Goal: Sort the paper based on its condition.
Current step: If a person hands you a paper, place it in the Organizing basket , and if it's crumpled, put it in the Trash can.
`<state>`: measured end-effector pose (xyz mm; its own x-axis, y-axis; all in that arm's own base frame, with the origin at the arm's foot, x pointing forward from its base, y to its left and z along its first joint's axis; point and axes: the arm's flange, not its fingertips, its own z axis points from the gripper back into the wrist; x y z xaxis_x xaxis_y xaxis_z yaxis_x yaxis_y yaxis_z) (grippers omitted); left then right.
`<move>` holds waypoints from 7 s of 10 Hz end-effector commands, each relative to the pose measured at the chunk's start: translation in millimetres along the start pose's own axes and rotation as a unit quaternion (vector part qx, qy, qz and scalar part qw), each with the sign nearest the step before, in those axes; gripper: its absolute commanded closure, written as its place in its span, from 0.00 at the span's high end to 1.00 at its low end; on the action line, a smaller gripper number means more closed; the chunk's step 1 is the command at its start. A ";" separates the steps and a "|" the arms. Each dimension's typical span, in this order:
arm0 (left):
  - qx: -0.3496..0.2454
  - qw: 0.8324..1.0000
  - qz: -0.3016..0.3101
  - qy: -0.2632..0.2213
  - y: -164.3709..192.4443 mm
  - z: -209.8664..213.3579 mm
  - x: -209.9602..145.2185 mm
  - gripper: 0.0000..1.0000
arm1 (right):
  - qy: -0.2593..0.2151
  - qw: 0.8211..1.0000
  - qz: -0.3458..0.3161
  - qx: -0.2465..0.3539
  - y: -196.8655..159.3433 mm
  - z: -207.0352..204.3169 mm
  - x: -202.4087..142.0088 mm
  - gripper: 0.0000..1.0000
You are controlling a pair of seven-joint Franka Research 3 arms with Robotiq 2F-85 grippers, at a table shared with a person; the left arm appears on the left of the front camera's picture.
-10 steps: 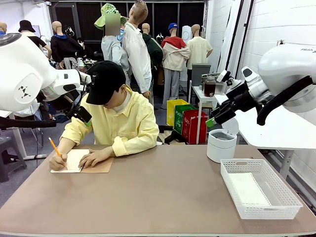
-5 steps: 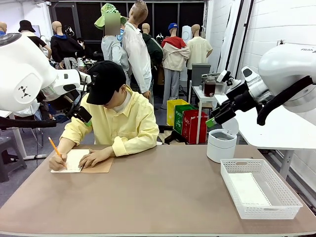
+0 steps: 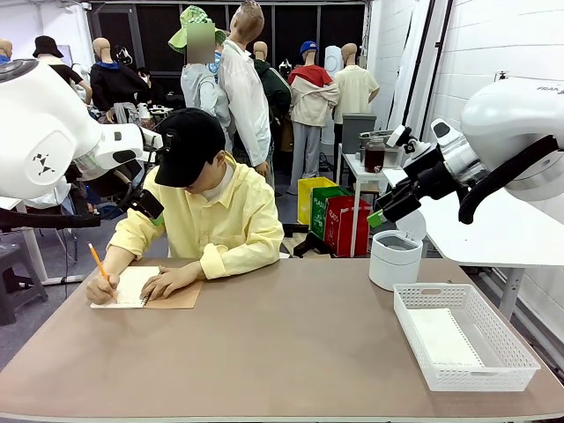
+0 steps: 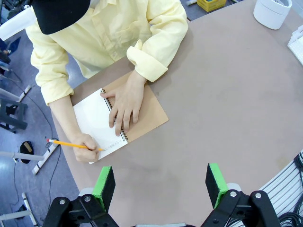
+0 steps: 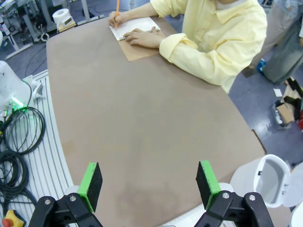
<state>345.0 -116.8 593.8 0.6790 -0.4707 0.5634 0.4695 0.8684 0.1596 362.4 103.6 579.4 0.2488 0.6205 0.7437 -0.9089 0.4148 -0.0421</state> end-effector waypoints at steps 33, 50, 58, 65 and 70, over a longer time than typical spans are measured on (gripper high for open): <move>-0.002 1.000 0.001 0.003 0.4 0.7 -0.4 1.00 | -0.007 1.000 0.000 0.005 0.4 -0.8 0.4 1.00; -0.002 1.000 0.001 0.003 0.4 0.7 -0.4 1.00 | -0.007 1.000 0.000 0.005 0.4 -0.8 0.4 1.00; -0.002 1.000 0.001 0.003 0.4 0.7 -0.4 1.00 | -0.007 1.000 0.000 0.005 0.4 -0.8 0.4 1.00; -0.002 1.000 0.001 0.003 0.4 0.7 -0.4 1.00 | -0.007 1.000 0.000 0.005 0.4 -0.8 0.4 1.00; -0.002 1.000 0.001 0.003 0.4 0.7 -0.4 1.00 | -0.007 1.000 0.000 0.005 0.4 -0.8 0.4 1.00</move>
<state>345.0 -116.8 593.8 0.6790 -0.4707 0.5634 0.4695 0.8684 0.1596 362.2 103.8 579.4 0.2486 0.6211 0.7433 -0.9092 0.4141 -0.0420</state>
